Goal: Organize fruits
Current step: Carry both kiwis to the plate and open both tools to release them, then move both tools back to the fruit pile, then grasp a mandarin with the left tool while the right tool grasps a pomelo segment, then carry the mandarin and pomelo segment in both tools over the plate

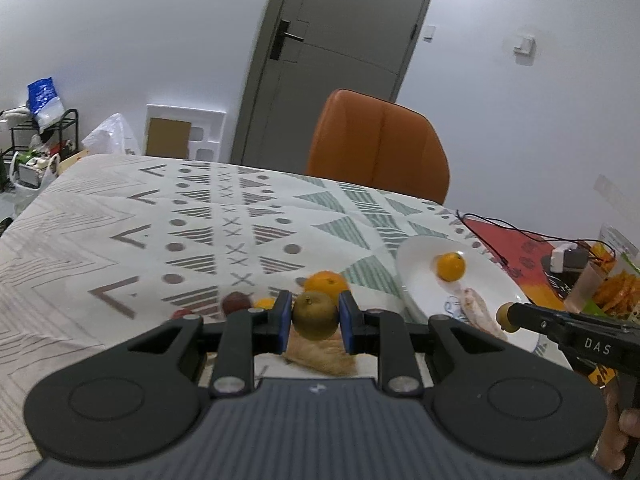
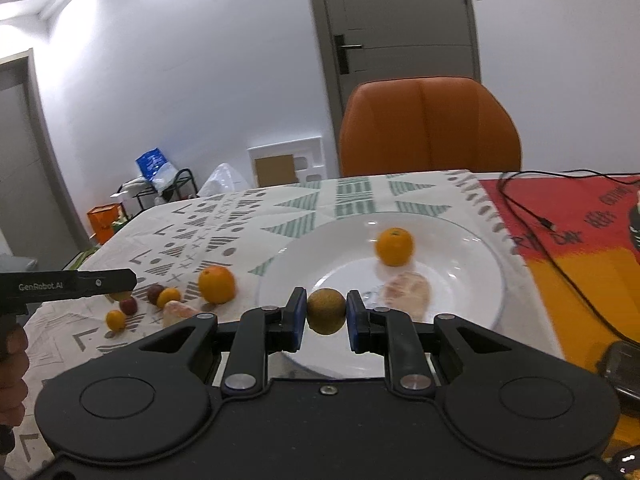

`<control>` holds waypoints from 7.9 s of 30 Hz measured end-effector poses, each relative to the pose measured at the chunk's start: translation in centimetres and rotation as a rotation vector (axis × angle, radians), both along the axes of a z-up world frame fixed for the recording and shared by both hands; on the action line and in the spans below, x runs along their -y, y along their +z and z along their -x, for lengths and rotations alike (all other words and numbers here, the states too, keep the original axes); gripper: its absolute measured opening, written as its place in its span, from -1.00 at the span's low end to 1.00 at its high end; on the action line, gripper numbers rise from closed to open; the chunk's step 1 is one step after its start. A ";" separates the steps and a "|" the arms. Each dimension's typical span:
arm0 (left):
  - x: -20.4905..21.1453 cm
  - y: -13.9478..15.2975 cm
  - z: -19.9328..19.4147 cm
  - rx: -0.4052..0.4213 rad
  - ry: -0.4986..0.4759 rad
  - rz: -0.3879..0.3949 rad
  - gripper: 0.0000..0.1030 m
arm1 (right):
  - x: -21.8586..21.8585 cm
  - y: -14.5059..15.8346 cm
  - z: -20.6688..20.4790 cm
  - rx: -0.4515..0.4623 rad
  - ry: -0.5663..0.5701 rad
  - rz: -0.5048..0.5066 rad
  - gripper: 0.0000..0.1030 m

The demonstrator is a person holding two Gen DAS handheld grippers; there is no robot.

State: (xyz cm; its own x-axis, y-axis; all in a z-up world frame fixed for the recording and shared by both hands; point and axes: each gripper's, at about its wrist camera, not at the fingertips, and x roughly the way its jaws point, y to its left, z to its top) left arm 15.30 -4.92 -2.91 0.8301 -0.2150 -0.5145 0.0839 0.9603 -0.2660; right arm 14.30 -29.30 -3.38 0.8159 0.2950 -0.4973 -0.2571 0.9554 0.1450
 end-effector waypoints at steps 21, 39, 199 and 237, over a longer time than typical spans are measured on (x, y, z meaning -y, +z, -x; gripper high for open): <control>6.7 -0.1 -1.9 0.000 -0.121 -0.051 -0.54 | 5.3 -1.5 0.1 0.001 -0.106 -0.040 -0.50; 11.9 0.7 -3.5 0.025 -0.198 -0.109 -0.54 | 7.0 -1.9 1.5 -0.004 -0.082 -0.118 -0.42; -3.4 -1.0 -0.1 -0.049 0.042 -0.018 -0.56 | -6.8 -1.1 -1.2 -0.024 0.171 0.066 -0.38; 6.9 0.3 -3.2 0.003 -0.136 -0.081 -0.56 | 4.7 -1.2 -0.7 0.055 -0.167 0.038 -0.02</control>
